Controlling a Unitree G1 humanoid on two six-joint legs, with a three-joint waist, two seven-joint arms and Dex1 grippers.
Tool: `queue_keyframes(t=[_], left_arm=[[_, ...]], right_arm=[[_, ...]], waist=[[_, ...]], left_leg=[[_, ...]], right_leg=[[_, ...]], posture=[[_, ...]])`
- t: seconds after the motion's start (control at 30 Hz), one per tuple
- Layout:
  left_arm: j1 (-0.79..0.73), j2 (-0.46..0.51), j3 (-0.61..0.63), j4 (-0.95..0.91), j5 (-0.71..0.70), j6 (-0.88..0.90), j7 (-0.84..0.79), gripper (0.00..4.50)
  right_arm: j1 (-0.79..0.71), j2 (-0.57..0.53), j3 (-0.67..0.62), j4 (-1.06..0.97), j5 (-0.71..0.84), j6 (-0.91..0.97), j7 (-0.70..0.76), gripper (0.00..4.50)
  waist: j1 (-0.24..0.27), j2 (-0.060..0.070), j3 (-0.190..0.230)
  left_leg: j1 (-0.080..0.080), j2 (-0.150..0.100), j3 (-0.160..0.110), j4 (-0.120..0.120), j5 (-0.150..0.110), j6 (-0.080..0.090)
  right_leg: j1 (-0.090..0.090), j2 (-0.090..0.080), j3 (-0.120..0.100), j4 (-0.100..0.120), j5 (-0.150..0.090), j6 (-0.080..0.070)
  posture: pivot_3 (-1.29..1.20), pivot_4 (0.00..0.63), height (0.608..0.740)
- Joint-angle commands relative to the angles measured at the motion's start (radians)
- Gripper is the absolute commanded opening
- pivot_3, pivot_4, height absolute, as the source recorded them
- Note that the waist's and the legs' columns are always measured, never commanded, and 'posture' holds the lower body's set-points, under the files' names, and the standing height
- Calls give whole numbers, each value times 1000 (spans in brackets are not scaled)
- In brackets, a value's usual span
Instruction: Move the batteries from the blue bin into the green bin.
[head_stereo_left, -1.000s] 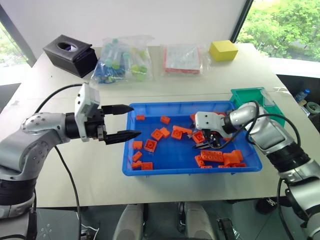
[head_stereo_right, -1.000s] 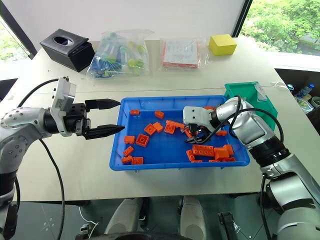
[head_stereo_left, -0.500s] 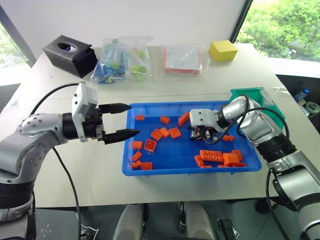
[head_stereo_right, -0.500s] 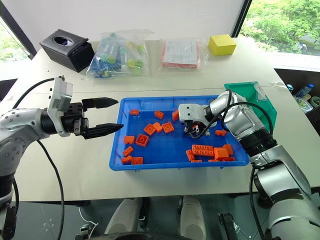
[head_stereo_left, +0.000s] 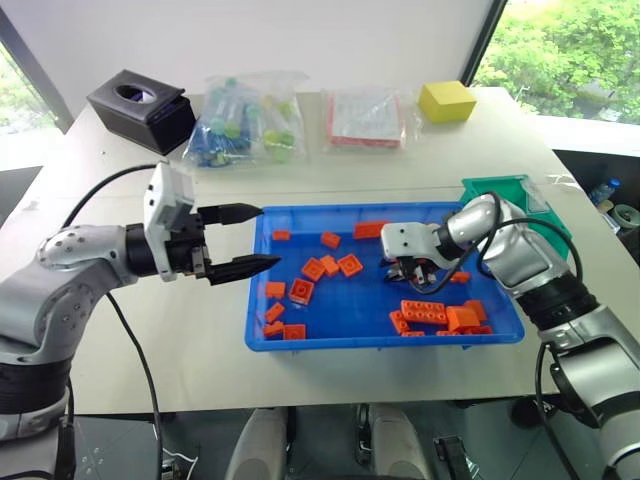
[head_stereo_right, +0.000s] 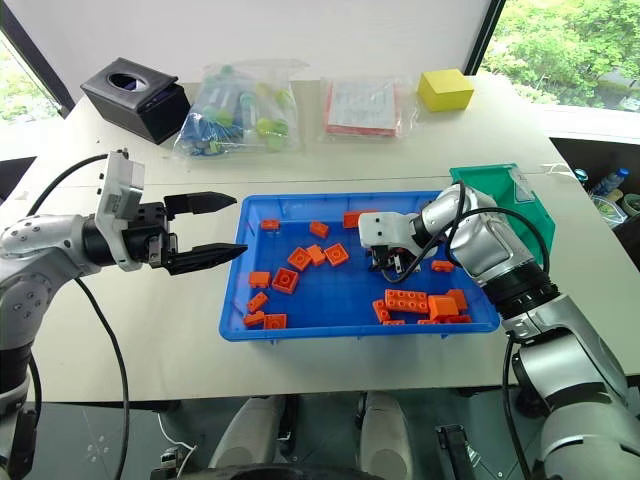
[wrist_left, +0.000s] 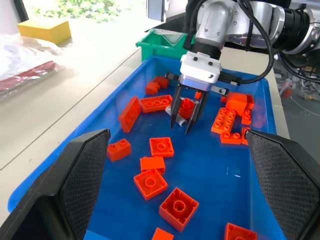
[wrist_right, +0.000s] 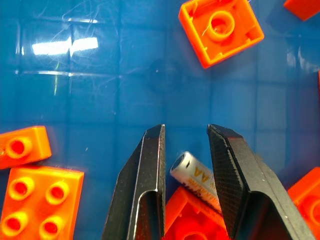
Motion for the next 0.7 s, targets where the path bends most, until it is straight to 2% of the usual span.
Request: queue_keyframes(t=[0.03,0.17,0.37,0.53,0.7], left_arm=[[-15,0,8,-8,6,-26,-8,4500],[-12,-3,4,-7,9,-30,-11,4500],[-27,-7,-4,3,12,-31,-13,4500],[-33,-8,-4,11,16,-34,-19,4500],[-15,-4,2,-7,9,-28,-17,4500]], right_arm=[[3,-50,-49,-26,3,-16,10,1361],[-3,-83,-65,28,-13,-69,-12,1361],[-22,-74,-67,75,-15,-146,-9,1361],[-55,-12,-123,7,68,43,-4,1361],[-11,-6,-239,-221,158,400,-89,1361]], waist=[[-1,0,0],[-2,0,0],[-3,0,0],[-6,0,0],[0,0,0]], left_leg=[[0,0,0,0,0,0],[0,0,0,0,0,0],[0,0,0,0,0,0],[0,0,0,0,0,0],[0,1,-1,0,0,0]], right_leg=[[0,0,0,0,0,0],[0,0,0,0,0,0],[0,0,0,0,0,0],[0,0,0,0,0,0],[0,0,0,0,0,0]], posture=[[0,150,692],[0,150,692],[0,150,692],[0,150,692],[0,150,692]])
